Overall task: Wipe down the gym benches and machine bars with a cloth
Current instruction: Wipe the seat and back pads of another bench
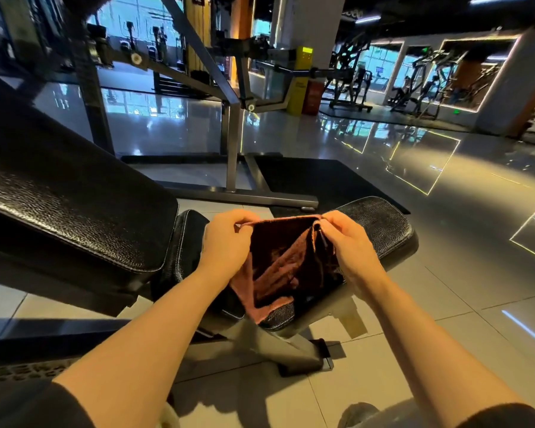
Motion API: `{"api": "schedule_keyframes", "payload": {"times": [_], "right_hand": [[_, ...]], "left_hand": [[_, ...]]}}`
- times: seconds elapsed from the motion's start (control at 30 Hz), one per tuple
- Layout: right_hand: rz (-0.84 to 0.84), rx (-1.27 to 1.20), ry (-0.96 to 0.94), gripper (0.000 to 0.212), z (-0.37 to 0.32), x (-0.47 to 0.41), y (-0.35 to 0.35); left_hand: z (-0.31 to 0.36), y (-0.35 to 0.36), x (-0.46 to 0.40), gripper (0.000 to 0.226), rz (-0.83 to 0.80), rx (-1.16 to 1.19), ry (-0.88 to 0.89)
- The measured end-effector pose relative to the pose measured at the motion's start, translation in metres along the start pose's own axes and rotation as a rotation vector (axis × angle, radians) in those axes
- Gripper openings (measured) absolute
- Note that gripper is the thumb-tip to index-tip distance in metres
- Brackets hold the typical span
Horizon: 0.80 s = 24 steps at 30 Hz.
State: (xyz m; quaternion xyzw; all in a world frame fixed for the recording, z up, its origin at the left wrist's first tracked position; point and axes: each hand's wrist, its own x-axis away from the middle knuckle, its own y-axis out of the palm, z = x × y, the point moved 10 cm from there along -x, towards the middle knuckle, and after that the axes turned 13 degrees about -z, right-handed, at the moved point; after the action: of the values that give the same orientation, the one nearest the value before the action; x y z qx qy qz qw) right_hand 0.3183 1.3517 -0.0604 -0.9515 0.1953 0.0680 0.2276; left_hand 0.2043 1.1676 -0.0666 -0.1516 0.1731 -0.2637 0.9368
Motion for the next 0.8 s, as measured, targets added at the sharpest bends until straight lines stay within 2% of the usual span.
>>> {"api": "schedule_keyframes", "payload": {"times": [0.17, 0.3, 0.37, 0.47, 0.6, 0.73, 0.8], "right_hand": [[0.034, -0.112, 0.008, 0.021, -0.009, -0.001, 0.008], [0.067, -0.099, -0.011, 0.018, -0.013, 0.0, 0.007], [0.108, 0.01, -0.027, 0.018, -0.011, -0.001, 0.002], [0.11, 0.181, -0.065, 0.023, -0.015, 0.001, 0.005], [0.039, 0.399, -0.238, 0.017, -0.034, 0.006, 0.034], [-0.102, 0.647, -0.144, 0.031, -0.01, -0.004, 0.063], [-0.151, 0.658, -0.081, 0.021, 0.001, -0.007, 0.068]], "left_hand": [[0.001, 0.007, 0.006, 0.023, -0.055, -0.071, -0.006], [0.001, 0.039, 0.01, 0.024, -0.313, -0.009, -0.049], [-0.002, 0.049, 0.011, 0.026, -0.381, -0.005, -0.07], [-0.009, 0.044, 0.009, 0.03, -0.328, 0.123, -0.137], [-0.008, 0.038, 0.008, 0.027, -0.263, 0.277, -0.155], [-0.006, 0.033, 0.006, 0.024, -0.203, 0.375, -0.131], [-0.007, 0.029, 0.004, 0.024, -0.169, 0.39, -0.117]]}}
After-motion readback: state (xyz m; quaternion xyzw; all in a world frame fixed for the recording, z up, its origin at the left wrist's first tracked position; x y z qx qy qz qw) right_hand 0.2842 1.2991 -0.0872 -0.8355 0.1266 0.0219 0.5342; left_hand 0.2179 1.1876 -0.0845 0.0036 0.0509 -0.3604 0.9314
